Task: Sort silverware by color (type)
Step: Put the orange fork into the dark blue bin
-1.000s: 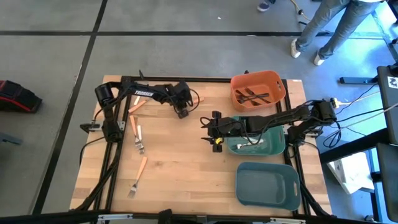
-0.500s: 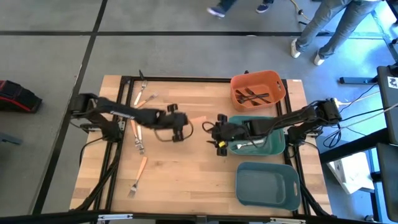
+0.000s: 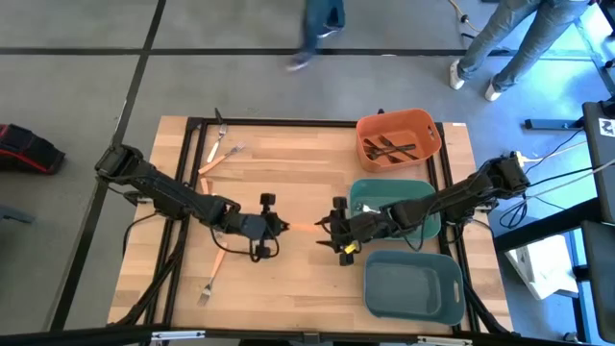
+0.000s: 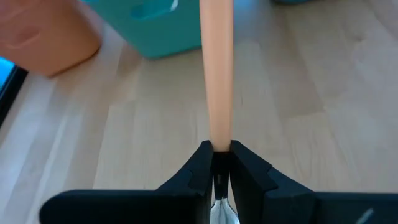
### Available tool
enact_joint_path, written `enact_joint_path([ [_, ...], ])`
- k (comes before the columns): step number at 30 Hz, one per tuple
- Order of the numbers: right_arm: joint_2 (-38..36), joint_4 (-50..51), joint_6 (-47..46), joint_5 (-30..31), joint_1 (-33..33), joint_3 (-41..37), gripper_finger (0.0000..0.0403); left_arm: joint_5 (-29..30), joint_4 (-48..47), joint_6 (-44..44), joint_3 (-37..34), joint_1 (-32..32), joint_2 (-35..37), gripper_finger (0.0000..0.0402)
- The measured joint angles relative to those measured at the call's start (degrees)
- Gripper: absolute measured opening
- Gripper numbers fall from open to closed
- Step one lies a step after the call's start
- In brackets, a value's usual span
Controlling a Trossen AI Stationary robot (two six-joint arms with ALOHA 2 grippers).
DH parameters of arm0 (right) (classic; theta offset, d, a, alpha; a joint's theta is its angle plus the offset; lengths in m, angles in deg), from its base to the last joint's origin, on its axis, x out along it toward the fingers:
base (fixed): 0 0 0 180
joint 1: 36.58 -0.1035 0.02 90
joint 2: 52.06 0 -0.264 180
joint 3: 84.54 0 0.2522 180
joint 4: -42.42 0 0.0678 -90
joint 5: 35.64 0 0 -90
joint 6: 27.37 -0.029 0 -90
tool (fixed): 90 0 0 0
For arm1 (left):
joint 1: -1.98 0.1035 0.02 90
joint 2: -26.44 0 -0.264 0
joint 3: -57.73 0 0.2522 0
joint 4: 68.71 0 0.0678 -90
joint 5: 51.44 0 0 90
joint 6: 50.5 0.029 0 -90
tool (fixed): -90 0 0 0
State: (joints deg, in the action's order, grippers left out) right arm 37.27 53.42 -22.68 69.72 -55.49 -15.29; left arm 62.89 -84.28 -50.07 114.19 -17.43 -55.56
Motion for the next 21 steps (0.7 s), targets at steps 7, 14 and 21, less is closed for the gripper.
enact_joint_path([
  [7, 2.6, -2.13, 0.29, 0.12, 1.49, -0.04, 0.025, 0.04, 1.47, 0.33, 0.04, 0.03, 0.0, 0.0034],
  [14, 2.72, -3.79, 1.59, 0.12, 3.36, -0.04, 0.0279, 0.09, 3.4, 1.19, 0.11, 0.02, 0.0, 0.0034],
  [21, 2.72, -4.49, 2.03, -0.79, 3.14, -0.04, 0.0216, 0.08, 4.87, 1.07, 0.11, -0.02, 0.04, 0.0035],
])
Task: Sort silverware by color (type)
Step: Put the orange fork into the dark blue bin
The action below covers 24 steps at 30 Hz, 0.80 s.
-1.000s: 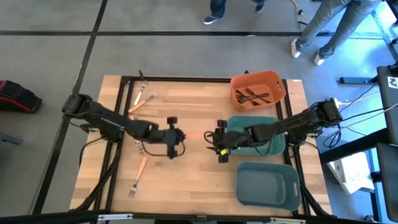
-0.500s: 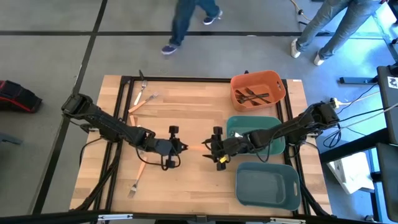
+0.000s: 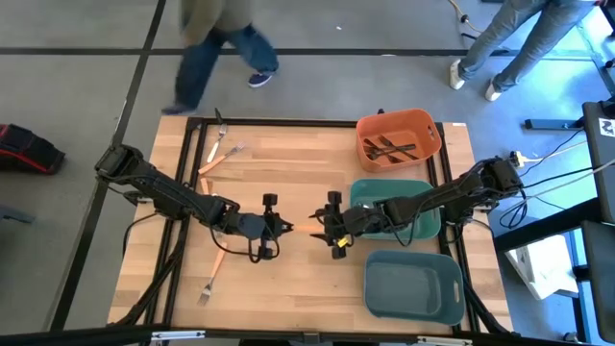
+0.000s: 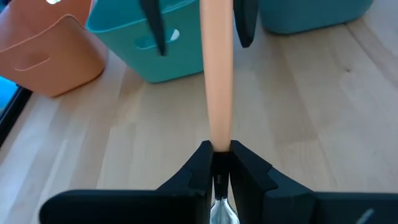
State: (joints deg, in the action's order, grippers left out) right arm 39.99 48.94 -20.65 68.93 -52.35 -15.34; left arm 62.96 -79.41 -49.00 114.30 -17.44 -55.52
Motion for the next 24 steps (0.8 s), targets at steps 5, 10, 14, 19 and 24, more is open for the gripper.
enact_joint_path([
  [5, 0.0, -0.3, 1.43, -1.79, 0.04, 0.0, 0.0144, -1.02, 0.45, -0.87, 0.0, 0.0, 0.0, 0.0035],
  [10, 0.0, -0.37, 2.31, -2.22, 0.0, 0.0, 0.0083, -1.16, 0.44, -1.55, 0.0, 0.0, 0.0, 0.0035],
  [14, 0.0, -0.35, 2.52, -2.05, 0.06, 0.0, 0.0055, -1.22, 0.24, -3.15, 0.0, 0.02, 0.0, 0.0037],
  [19, 0.0, -0.33, 2.58, -2.19, 0.04, 0.0, 0.0062, -1.67, 0.63, -3.31, 0.03, 0.0, 0.0, 0.0069],
  [24, 0.0, -0.1, 2.61, -2.18, 0.04, 0.0, 0.0065, -2.78, 0.59, -1.82, 0.07, 0.0, 0.02, 0.0105],
])
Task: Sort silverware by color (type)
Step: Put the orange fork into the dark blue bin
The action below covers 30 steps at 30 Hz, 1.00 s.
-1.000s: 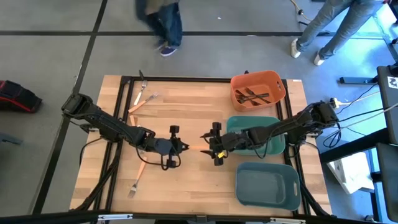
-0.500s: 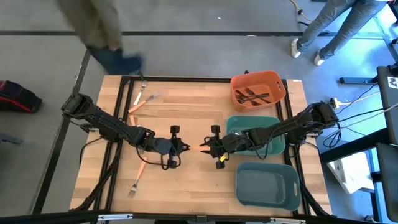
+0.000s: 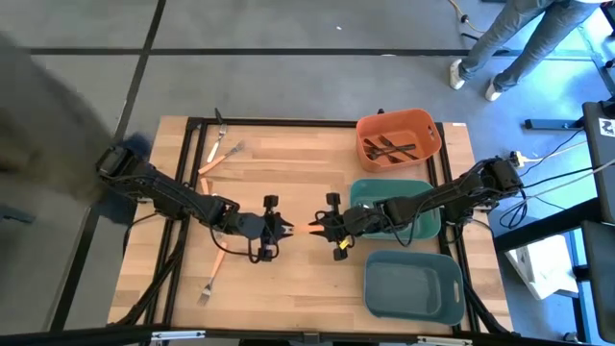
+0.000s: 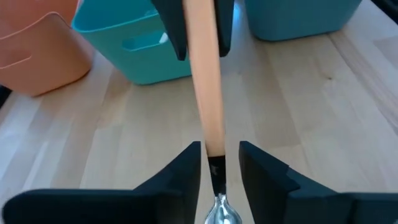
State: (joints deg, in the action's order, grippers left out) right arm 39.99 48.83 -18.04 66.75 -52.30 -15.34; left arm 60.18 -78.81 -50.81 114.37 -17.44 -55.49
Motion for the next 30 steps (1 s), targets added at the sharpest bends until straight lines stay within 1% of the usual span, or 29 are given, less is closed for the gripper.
enact_joint_path([
  [5, -2.14, 3.84, -0.08, 0.02, -0.32, 0.0, 0.0058, 0.06, -1.34, 0.66, 0.0, -0.56, 0.86, 0.0112],
  [11, -10.17, 14.57, -3.53, 0.76, -2.47, 0.0, 0.0065, 1.52, -4.48, 0.42, 0.0, -2.6, 4.41, 0.0112],
  [18, -23.13, 30.38, -14.64, -1.49, -4.41, 0.0, 0.0066, 1.66, -5.1, -0.04, 0.0, -4.33, 5.24, 0.011],
  [22, -29.36, 37.1, -20.19, -2.06, -6.22, 0.0, 0.0066, 1.69, -5.35, -0.06, 0.0, -4.04, 5.05, 0.011],
  [30, -38.02, 45.04, -31.25, -3.85, -10.78, 0.0, 0.0067, 1.73, -5.57, -0.72, 0.0, -3.99, 5.05, 0.011],
])
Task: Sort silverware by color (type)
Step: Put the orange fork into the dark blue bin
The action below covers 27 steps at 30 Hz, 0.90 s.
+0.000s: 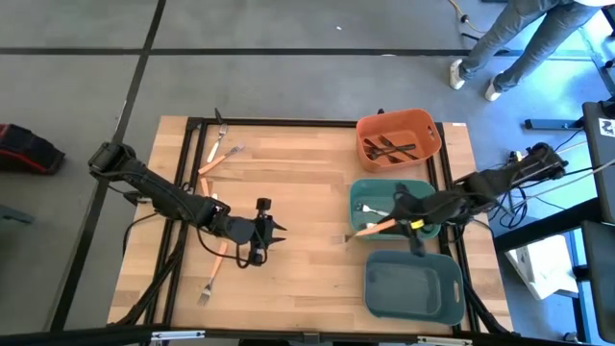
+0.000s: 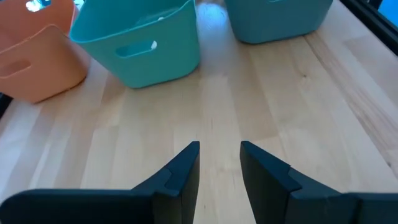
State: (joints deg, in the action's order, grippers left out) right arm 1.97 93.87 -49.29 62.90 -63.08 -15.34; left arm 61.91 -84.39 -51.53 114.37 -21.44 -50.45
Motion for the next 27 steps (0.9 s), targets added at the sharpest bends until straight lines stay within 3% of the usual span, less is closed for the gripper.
enact_joint_path([
  [13, -4.07, 7.14, -21.9, -2.09, -11.57, 0.0, 0.0067, -0.02, -0.22, -0.37, 0.0, -0.03, -0.02, 0.011],
  [27, -5.5, 9.49, -35.89, 5.96, -25.33, 0.0, 0.0067, -0.04, -0.22, -0.35, 0.0, 0.02, -0.04, 0.011],
])
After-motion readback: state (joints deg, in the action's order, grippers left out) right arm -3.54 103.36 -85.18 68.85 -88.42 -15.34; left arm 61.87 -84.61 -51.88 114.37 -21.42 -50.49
